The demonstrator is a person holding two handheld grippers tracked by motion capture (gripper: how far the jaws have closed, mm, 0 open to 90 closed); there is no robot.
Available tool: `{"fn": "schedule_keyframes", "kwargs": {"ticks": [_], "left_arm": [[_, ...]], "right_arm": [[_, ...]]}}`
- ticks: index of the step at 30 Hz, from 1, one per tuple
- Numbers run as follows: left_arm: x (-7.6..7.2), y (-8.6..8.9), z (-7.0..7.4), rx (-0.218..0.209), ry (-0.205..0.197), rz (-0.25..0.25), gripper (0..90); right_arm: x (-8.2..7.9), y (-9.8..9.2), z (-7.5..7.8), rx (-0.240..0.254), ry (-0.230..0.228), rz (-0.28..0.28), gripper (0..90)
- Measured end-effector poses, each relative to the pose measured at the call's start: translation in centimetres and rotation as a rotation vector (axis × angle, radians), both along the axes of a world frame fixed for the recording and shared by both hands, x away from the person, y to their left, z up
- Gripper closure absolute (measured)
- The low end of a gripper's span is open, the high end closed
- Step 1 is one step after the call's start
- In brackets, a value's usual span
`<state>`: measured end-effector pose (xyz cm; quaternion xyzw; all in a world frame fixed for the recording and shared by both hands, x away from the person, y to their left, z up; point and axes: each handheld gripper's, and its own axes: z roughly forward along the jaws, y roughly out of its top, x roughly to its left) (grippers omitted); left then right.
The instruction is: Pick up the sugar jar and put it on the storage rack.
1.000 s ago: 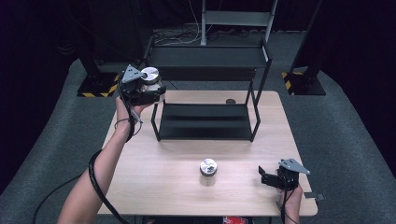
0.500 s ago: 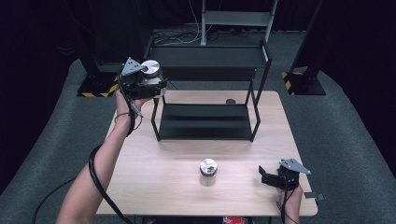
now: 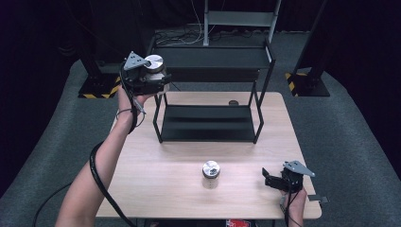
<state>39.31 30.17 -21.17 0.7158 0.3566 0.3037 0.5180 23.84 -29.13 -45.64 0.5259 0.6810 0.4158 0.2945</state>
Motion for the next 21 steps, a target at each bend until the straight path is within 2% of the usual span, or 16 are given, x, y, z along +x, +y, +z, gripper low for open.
{"fn": "schedule_keyframes", "kwargs": {"ticks": [21], "left_arm": [[0.5, -1.0, 2.4, -0.013, -0.014, -0.003, 30.5]], "right_arm": [[0.0, -0.2, 0.0, 0.007, 0.002, 0.003, 1.1]]}}
